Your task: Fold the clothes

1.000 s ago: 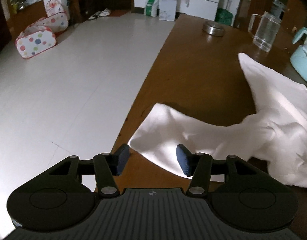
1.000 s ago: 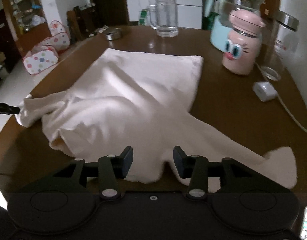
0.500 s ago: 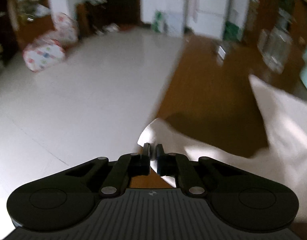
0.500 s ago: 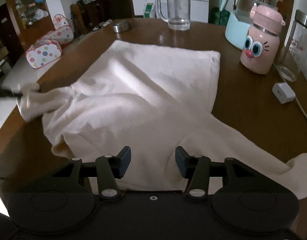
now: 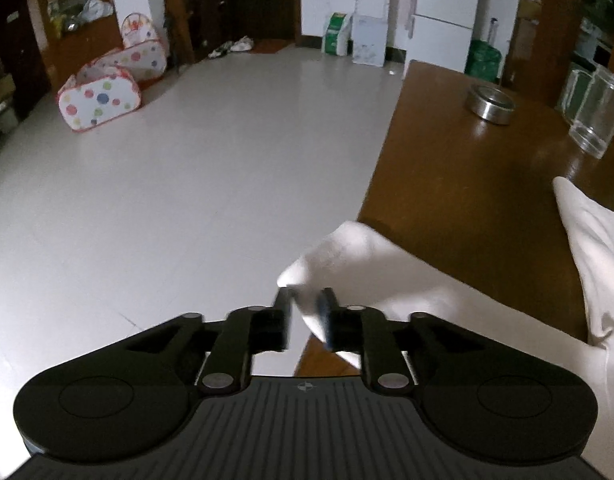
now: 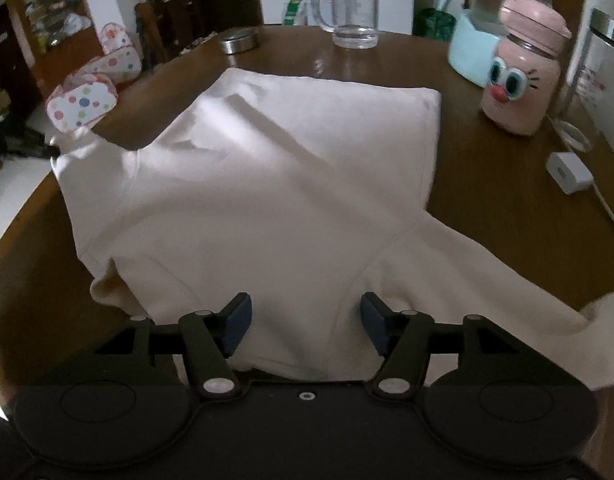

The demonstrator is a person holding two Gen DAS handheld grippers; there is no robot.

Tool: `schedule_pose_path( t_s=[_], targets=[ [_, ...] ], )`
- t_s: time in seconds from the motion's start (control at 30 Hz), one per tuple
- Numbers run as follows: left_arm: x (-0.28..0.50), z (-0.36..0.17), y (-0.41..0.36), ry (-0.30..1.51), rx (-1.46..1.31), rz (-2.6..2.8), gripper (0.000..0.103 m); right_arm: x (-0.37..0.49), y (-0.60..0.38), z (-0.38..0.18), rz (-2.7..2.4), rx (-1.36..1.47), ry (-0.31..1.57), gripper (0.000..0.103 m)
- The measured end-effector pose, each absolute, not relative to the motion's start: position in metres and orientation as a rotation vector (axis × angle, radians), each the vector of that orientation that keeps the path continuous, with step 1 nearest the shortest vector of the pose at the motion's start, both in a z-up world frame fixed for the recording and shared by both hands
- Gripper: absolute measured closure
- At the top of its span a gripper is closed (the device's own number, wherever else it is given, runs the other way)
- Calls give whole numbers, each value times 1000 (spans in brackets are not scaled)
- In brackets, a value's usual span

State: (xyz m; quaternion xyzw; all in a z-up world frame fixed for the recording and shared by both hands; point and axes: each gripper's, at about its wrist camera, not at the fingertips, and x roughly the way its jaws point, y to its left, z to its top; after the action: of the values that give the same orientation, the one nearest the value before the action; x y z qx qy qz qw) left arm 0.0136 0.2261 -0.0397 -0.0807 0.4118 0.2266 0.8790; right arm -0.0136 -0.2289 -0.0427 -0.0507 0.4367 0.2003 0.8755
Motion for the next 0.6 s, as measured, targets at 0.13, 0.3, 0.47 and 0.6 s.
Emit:
schedule_pose_path(
  t_s=[0.13,0.3,0.47,0.6],
  targets=[
    [1,-26,220,819,-111,510,68,-20,-256,-31,331,-34,881,39],
    [-11,-9,173,806,-82,333,68,-22,-301,-26,148,66,853,39],
    [-11,-9,97,818,-20,60,67,-27,-344,-27,6,169,849,39],
    [-11,-7,35,817,-5,-172,65,-35,-367,-29,-54,237,852,39]
  ],
)
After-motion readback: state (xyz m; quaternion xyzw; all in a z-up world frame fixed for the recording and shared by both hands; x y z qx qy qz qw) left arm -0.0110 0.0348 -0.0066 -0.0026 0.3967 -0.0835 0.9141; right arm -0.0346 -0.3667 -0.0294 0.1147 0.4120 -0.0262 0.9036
